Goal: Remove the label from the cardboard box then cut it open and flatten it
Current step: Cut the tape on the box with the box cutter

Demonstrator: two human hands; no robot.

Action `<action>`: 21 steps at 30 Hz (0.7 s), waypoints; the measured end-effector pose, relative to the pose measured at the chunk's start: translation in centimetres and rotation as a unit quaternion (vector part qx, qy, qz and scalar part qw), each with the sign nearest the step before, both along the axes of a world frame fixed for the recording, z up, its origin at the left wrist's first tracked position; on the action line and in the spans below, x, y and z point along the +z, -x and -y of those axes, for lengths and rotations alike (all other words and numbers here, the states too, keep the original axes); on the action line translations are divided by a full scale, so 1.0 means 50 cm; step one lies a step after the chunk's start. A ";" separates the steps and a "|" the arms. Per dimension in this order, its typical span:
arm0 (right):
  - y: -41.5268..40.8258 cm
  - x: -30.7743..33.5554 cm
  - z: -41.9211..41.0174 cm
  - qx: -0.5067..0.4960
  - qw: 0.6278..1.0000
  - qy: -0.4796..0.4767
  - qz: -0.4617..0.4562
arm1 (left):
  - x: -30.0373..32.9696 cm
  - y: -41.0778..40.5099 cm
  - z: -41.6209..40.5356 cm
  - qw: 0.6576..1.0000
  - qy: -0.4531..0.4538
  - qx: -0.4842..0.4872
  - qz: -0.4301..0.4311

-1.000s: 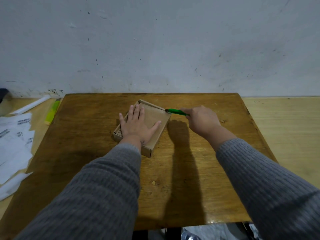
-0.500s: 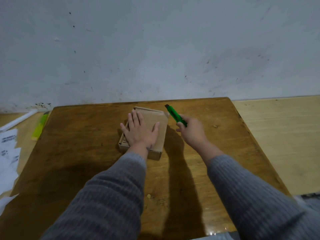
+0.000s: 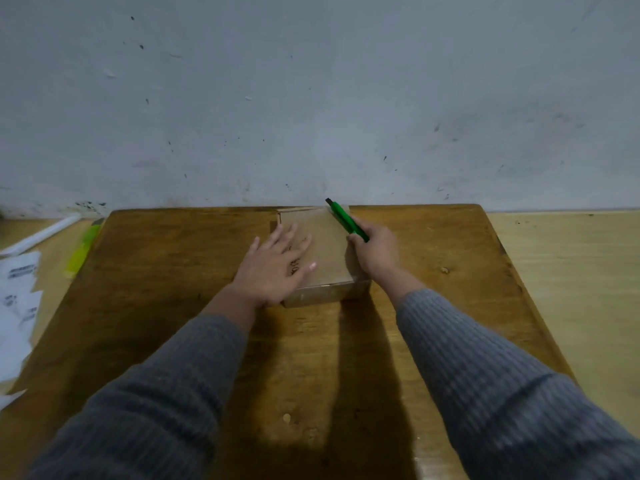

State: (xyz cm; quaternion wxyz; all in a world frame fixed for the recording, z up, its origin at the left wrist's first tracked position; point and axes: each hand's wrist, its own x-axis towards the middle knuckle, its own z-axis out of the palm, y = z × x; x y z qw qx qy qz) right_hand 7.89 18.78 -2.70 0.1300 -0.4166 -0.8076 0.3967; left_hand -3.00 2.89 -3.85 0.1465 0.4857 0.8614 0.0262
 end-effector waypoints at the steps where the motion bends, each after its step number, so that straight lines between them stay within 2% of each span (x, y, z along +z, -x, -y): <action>1: 0.002 0.003 -0.006 0.017 1.000 -0.002 0.001 | 0.001 0.004 0.011 1.000 0.004 -0.008 0.000; 5: -0.011 0.011 -0.004 0.026 0.999 -0.025 -0.007 | -0.007 0.012 0.044 0.997 0.033 -0.069 -0.018; 9: -0.064 0.020 0.009 0.057 0.991 -0.118 0.000 | -0.031 0.021 0.065 0.995 -0.030 -0.092 -0.026; 15: -0.131 0.025 0.064 0.187 0.941 -0.268 0.085 | -0.052 0.024 0.083 0.990 -0.101 -0.097 0.002; 21: -0.129 0.027 0.105 0.224 0.918 -0.306 0.114 | -0.050 0.023 0.081 0.992 -0.083 -0.097 -0.019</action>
